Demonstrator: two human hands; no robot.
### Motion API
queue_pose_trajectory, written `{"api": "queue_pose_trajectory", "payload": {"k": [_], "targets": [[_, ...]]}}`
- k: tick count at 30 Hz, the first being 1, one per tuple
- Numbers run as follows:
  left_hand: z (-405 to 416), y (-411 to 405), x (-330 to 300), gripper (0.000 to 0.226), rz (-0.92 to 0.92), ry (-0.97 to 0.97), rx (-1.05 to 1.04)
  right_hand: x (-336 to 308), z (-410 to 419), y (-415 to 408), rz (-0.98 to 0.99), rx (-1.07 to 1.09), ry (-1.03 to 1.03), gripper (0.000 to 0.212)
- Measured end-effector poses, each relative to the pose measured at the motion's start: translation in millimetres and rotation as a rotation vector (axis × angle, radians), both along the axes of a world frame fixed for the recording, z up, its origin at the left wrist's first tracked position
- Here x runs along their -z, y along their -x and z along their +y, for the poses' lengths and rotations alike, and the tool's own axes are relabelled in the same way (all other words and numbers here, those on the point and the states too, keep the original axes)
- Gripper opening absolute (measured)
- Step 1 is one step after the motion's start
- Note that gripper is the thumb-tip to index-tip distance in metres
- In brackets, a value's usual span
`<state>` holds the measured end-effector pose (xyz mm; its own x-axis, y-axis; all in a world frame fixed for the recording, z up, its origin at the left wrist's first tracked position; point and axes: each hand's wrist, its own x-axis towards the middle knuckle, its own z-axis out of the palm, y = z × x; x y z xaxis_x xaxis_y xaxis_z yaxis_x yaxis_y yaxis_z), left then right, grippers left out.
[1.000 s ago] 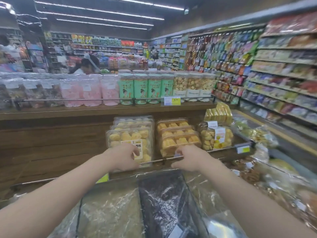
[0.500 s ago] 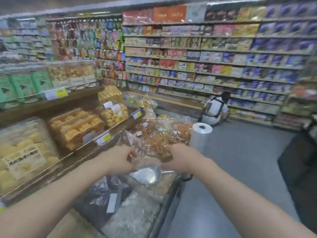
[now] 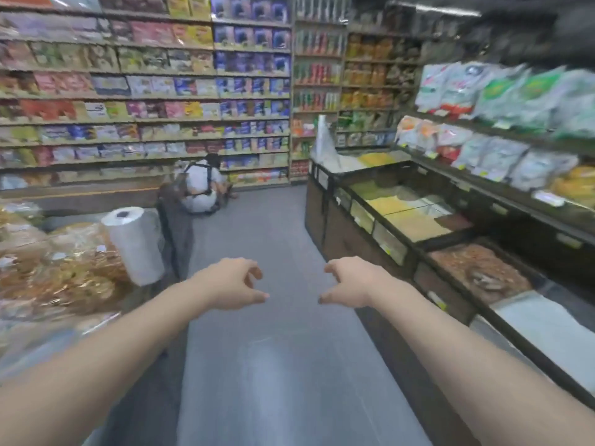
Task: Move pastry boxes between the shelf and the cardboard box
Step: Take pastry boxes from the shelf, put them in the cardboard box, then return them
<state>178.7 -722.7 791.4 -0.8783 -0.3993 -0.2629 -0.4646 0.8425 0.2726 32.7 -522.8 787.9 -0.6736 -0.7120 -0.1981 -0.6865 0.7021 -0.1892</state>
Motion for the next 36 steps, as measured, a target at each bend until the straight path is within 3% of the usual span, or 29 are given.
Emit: {"api": "queue_pose_trajectory", "payload": {"k": [6,11,14,18,24,28,31,36], "targets": [[191.3,103.6,29.5,0.055,-0.041,-0.012,0.230,22.8,222.4,44.2,-0.070,0.229,0.013,0.065],[331.7,164.2,61.1,0.051,-0.078,-0.052,0.408,49.2,366.6,60.4,-0.101,0.385,0.014,0.076],[421.1,197.8,86.2,0.049,-0.123,-0.112,0.534,76.9,457.1,64.5,-0.146,0.535,0.027,0.072],[515.8,235.7,140.4,0.061,-0.166,-0.169,0.686,129.4,553.3,53.3,-0.264,0.762,0.105,0.073],[629.7,269.1,256.2,0.072,-0.350,-0.213,0.923,254.0,645.8,-0.7,-0.532,1.174,0.233,0.079],[685.1,280.3,354.1,0.063,-0.478,-0.201,1.025,352.9,676.4,-29.5,-0.656,1.406,0.264,0.083],[713.9,283.8,436.7,0.062,-0.571,-0.150,1.091,433.8,688.2,-45.0,-0.736,1.522,0.301,0.074],[743.5,283.6,592.1,0.052,-0.664,-0.085,1.079,589.4,694.0,-59.1,-0.869,1.702,0.458,0.069]]}}
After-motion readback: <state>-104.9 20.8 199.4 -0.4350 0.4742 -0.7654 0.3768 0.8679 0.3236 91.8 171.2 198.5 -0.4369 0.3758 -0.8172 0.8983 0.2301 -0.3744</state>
